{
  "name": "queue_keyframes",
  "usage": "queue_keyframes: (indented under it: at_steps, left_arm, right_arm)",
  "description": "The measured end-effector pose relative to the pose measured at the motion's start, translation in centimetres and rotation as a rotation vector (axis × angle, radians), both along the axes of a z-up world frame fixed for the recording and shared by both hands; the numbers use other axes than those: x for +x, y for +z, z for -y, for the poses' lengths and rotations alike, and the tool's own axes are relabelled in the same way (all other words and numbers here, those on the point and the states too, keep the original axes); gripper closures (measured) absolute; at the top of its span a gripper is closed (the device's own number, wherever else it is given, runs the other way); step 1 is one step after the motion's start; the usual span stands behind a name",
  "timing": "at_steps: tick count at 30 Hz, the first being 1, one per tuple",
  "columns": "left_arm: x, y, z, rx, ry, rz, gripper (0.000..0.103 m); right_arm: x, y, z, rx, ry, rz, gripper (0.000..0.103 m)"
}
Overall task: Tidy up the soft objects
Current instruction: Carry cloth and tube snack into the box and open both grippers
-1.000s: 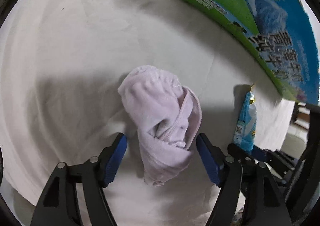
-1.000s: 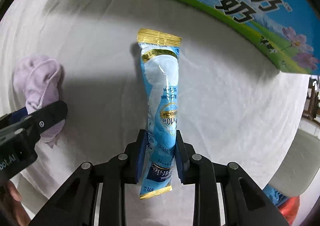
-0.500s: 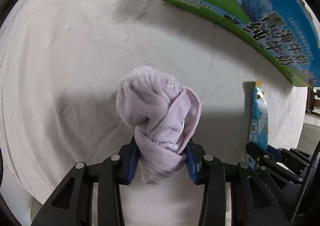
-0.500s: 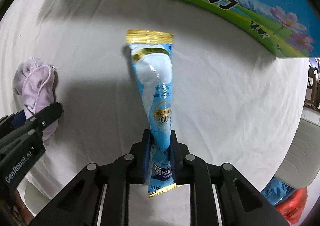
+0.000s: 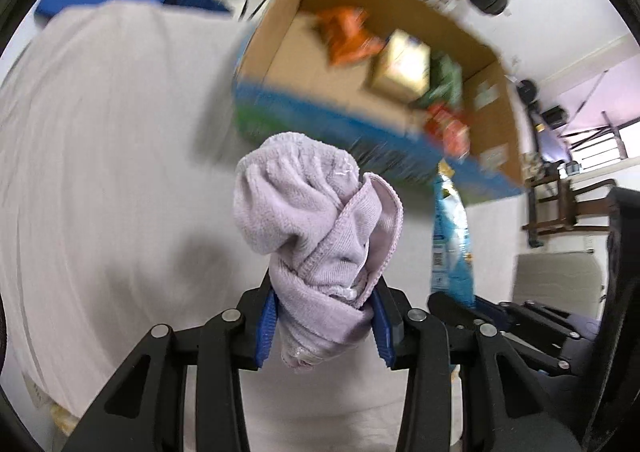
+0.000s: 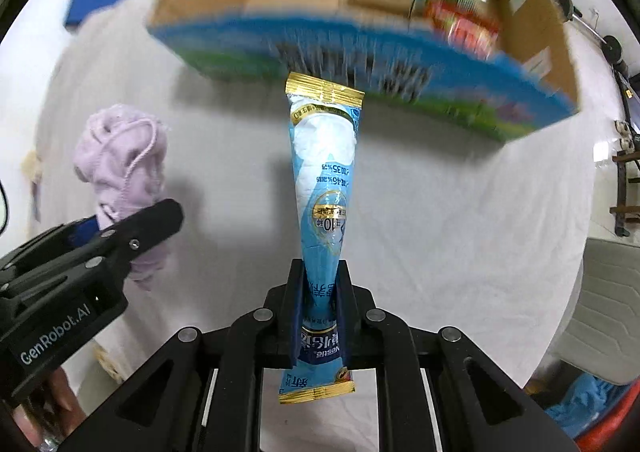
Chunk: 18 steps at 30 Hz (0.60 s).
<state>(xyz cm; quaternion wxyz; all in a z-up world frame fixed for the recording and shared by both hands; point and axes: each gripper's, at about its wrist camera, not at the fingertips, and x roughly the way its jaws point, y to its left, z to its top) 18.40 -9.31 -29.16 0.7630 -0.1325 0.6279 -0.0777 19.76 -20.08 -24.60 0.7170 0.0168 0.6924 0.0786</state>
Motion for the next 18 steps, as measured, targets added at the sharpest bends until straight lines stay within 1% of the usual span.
queue_keyframes:
  at_steps: [2, 3, 5, 6, 8, 10, 12, 14, 17, 18]
  left_arm:
    - [1.3, 2.6, 0.2, -0.03, -0.007, 0.036, 0.066]
    - [1.9, 3.5, 0.2, -0.041, -0.014, 0.053, 0.066]
    - [3.8, 4.5, -0.1, -0.054, -0.023, 0.08, 0.066]
    - [4.8, 5.0, -0.1, -0.06, -0.027, 0.089, 0.066]
    - [7.1, 5.3, 0.0, -0.062, -0.033, 0.097, 0.066]
    - [9.3, 5.2, 0.3, -0.055, -0.032, 0.101, 0.066]
    - [10.5, 5.3, -0.1, -0.057, -0.029, 0.087, 0.066]
    - [11.6, 5.0, -0.6, -0.056, -0.024, 0.063, 0.066]
    - [14.3, 3.1, -0.8, -0.074, -0.009, 0.002, 0.066]
    - [15.2, 2.2, -0.8, -0.083, -0.008, -0.028, 0.066]
  right_arm:
    - [0.6, 1.9, 0.6, 0.017, -0.014, 0.037, 0.089]
    - [1.1, 3.0, 0.9, 0.028, -0.028, 0.056, 0.089]
    - [2.2, 5.2, 1.5, 0.047, -0.05, 0.095, 0.089]
    - [2.2, 5.6, 1.8, 0.051, -0.064, 0.113, 0.089]
    - [3.8, 6.6, 2.1, 0.062, -0.099, 0.146, 0.089]
    - [5.6, 7.3, 2.7, 0.105, -0.161, 0.159, 0.089]
    - [7.6, 7.1, 3.2, 0.152, -0.25, 0.165, 0.089]
    - [9.4, 5.9, 3.9, 0.197, -0.345, 0.167, 0.089]
    - [11.5, 3.6, 4.8, 0.263, -0.494, 0.139, 0.089]
    - [12.2, 2.8, 4.8, 0.268, -0.521, 0.132, 0.089]
